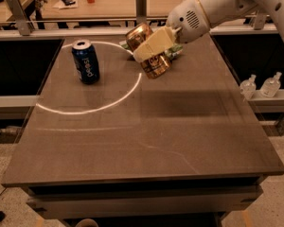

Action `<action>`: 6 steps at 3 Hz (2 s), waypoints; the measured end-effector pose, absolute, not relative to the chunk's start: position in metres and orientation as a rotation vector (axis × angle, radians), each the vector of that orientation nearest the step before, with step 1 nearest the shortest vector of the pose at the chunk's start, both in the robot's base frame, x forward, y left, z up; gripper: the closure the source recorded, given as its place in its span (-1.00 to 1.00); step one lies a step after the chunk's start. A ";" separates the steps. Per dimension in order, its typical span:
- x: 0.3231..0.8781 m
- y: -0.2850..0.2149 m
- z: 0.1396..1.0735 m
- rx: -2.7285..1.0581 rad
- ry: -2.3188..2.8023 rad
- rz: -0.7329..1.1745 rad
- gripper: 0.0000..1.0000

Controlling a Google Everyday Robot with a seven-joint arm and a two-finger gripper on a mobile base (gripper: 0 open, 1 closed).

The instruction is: Place orange can upright

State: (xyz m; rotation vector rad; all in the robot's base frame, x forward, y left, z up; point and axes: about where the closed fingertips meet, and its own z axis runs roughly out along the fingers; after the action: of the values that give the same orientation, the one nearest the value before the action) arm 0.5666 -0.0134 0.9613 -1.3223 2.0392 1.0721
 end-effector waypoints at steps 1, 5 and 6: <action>0.549 -0.028 0.973 -1.386 1.871 1.108 1.00; 0.503 -0.044 0.923 -1.306 1.773 1.181 1.00; 0.486 -0.052 0.908 -1.315 1.742 1.154 1.00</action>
Offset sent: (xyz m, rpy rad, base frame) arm -0.0149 -0.0125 0.0111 0.0748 -0.0632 0.0640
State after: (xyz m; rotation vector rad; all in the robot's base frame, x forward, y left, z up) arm 0.4857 -0.0524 0.9081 -1.3152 1.7420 1.1540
